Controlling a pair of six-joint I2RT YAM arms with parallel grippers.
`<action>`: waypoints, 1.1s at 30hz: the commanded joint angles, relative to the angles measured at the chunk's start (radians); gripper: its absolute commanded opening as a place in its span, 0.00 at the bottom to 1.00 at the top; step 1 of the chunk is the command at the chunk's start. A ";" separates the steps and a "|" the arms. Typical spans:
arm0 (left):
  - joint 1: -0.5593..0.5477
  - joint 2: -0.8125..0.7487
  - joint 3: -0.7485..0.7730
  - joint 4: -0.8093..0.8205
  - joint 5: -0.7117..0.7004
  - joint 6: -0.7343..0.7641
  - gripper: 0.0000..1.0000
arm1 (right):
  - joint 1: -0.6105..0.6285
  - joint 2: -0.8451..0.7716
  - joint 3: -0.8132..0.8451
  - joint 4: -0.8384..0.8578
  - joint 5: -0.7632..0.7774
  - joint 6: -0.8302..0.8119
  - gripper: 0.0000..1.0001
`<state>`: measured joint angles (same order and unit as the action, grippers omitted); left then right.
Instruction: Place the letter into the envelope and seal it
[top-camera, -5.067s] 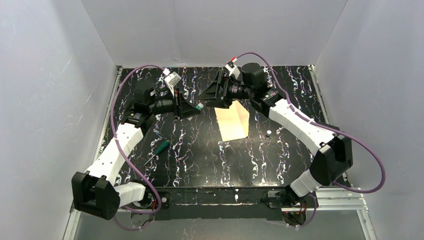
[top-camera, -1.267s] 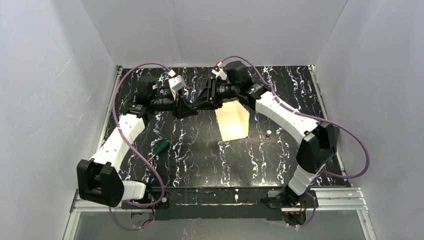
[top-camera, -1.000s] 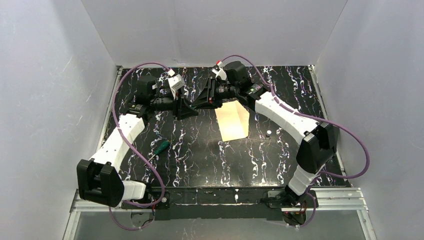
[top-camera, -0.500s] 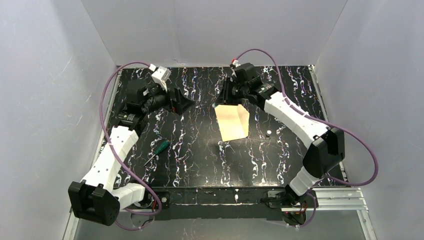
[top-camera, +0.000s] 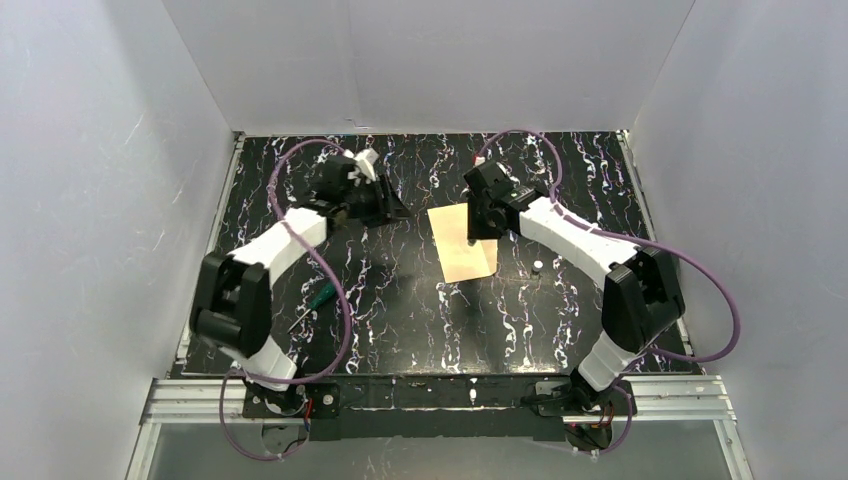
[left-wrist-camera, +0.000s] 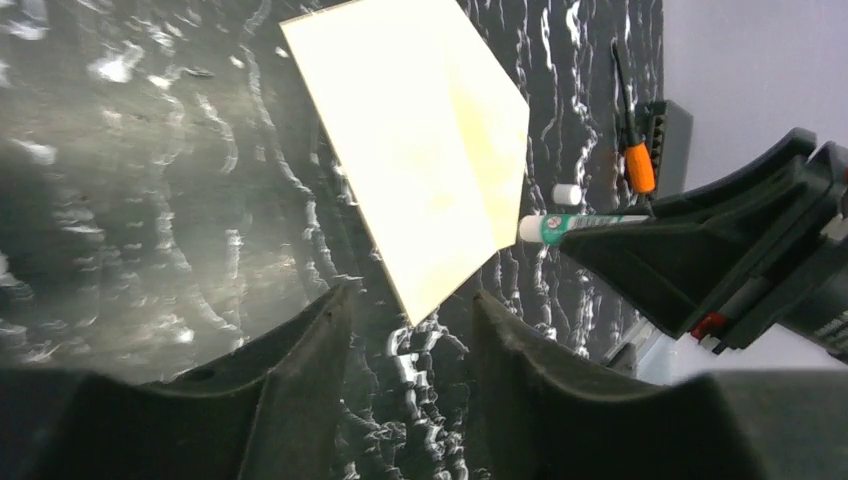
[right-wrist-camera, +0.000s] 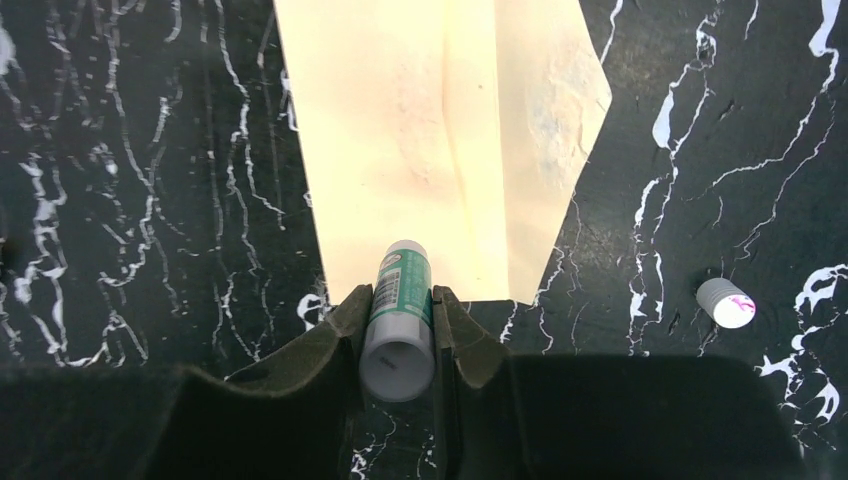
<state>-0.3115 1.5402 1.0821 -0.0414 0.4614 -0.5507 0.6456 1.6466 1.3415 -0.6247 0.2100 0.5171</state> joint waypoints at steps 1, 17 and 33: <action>-0.066 0.157 0.118 0.018 0.031 -0.184 0.27 | -0.007 0.027 -0.044 0.047 0.021 0.019 0.01; -0.109 0.608 0.482 0.086 0.140 -0.316 0.29 | -0.009 0.177 0.020 0.108 0.059 -0.007 0.01; -0.124 0.729 0.546 -0.128 0.092 -0.318 0.22 | -0.009 0.216 -0.061 0.235 0.063 -0.086 0.01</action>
<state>-0.4282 2.2574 1.5715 -0.0105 0.5606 -0.8753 0.6415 1.8584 1.3121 -0.4519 0.2481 0.4709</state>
